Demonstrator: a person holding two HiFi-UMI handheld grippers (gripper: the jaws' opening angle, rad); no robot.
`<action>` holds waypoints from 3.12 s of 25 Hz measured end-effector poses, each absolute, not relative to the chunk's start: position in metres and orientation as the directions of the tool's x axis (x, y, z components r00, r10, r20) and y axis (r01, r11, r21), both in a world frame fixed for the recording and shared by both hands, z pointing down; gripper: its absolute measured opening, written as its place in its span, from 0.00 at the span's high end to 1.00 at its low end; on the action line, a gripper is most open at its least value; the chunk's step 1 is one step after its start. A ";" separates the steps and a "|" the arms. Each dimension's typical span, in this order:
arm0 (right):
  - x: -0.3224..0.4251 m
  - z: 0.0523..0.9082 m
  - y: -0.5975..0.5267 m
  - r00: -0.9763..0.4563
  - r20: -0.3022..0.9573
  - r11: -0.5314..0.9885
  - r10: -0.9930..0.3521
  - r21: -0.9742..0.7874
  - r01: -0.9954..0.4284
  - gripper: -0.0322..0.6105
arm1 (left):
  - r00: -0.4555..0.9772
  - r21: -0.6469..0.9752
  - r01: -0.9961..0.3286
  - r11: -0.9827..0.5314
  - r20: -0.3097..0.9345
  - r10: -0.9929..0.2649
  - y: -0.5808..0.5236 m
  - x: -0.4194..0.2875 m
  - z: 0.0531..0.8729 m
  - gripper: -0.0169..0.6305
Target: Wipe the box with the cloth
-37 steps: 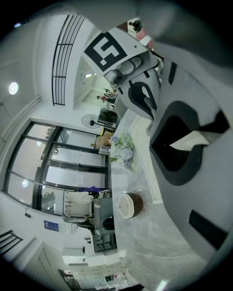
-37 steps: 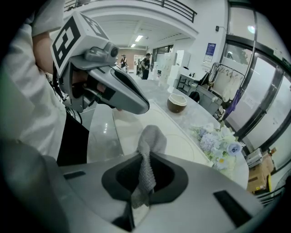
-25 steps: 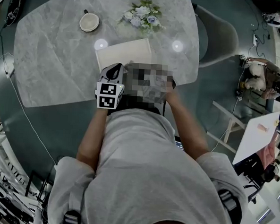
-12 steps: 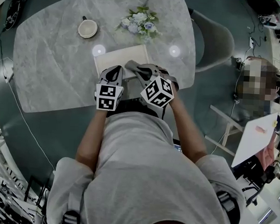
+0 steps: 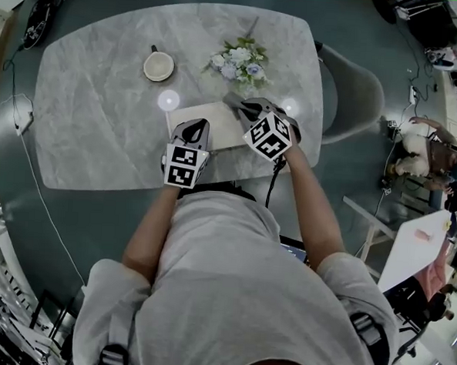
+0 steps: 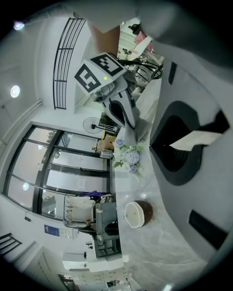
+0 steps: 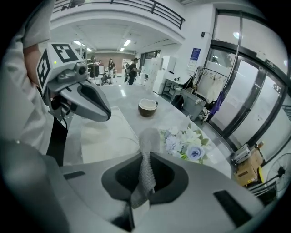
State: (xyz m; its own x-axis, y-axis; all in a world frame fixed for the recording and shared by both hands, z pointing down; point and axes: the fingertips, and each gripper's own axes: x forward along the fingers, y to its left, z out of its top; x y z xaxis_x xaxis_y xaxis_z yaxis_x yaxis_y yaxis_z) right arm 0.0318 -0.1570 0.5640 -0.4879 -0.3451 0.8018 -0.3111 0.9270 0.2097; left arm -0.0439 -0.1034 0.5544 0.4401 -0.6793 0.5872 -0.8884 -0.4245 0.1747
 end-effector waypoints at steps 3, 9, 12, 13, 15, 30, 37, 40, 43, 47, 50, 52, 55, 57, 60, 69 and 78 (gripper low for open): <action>0.027 0.575 -0.167 -0.466 0.822 0.937 -0.327 0.216 -0.275 0.88 | 0.436 0.169 -0.890 -0.424 0.591 -0.679 -0.109 -0.048 0.552 0.94; 0.023 0.596 -0.171 -0.404 0.863 0.951 -0.302 0.246 -0.187 0.88 | 0.432 0.177 -0.893 -0.415 0.601 -0.673 -0.114 -0.053 0.557 0.94; 0.022 0.598 -0.170 -0.393 0.870 0.954 -0.297 0.252 -0.164 0.88 | 0.433 0.178 -0.892 -0.415 0.601 -0.672 -0.118 -0.054 0.556 0.94; 0.021 0.598 -0.169 -0.391 0.872 0.954 -0.296 0.252 -0.161 0.88 | 0.433 0.179 -0.892 -0.415 0.601 -0.671 -0.119 -0.053 0.556 0.94; 0.021 0.599 -0.169 -0.388 0.874 0.955 -0.294 0.249 -0.163 0.89 | 0.435 0.182 -0.891 -0.416 0.603 -0.668 -0.119 -0.052 0.558 0.94; 0.032 0.600 -0.139 -0.415 0.862 0.951 -0.293 0.218 -0.219 0.89 | 0.434 0.197 -0.894 -0.403 0.606 -0.667 -0.107 -0.042 0.565 0.94; 0.039 0.598 -0.121 -0.428 0.858 0.952 -0.285 0.202 -0.230 0.89 | 0.428 0.195 -0.897 -0.397 0.608 -0.669 -0.095 -0.036 0.563 0.94; 0.041 0.598 -0.114 -0.435 0.855 0.952 -0.284 0.197 -0.235 0.89 | 0.423 0.194 -0.900 -0.391 0.609 -0.671 -0.090 -0.036 0.564 0.94; 0.042 0.598 -0.108 -0.440 0.852 0.951 -0.285 0.194 -0.242 0.89 | 0.421 0.194 -0.901 -0.388 0.610 -0.671 -0.085 -0.035 0.566 0.94; 0.044 0.598 -0.101 -0.443 0.850 0.951 -0.285 0.191 -0.244 0.89 | 0.423 0.195 -0.900 -0.391 0.611 -0.669 -0.078 -0.030 0.567 0.94; 0.046 0.598 -0.095 -0.447 0.849 0.950 -0.284 0.186 -0.251 0.89 | 0.425 0.195 -0.899 -0.393 0.612 -0.667 -0.074 -0.027 0.567 0.94; 0.048 0.599 -0.092 -0.449 0.847 0.950 -0.283 0.182 -0.256 0.89 | 0.426 0.197 -0.898 -0.394 0.612 -0.666 -0.071 -0.025 0.568 0.94; 0.050 0.600 -0.088 -0.453 0.846 0.950 -0.280 0.177 -0.256 0.89 | 0.427 0.198 -0.898 -0.393 0.612 -0.666 -0.068 -0.022 0.570 0.94; 0.051 0.600 -0.084 -0.453 0.847 0.951 -0.278 0.175 -0.256 0.89 | 0.425 0.197 -0.899 -0.392 0.612 -0.667 -0.066 -0.020 0.570 0.94; 0.052 0.600 -0.080 -0.455 0.845 0.950 -0.279 0.174 -0.259 0.89 | 0.419 0.194 -0.902 -0.386 0.611 -0.672 -0.062 -0.020 0.570 0.94; 0.055 0.598 -0.071 -0.464 0.842 0.953 -0.274 0.172 -0.251 0.89 | 0.395 0.199 -0.915 -0.350 0.612 -0.685 -0.048 -0.020 0.572 0.94; 0.057 0.600 -0.064 -0.479 0.838 0.958 -0.260 0.162 -0.236 0.89 | 0.368 0.219 -0.929 -0.297 0.607 -0.704 -0.038 -0.017 0.576 0.94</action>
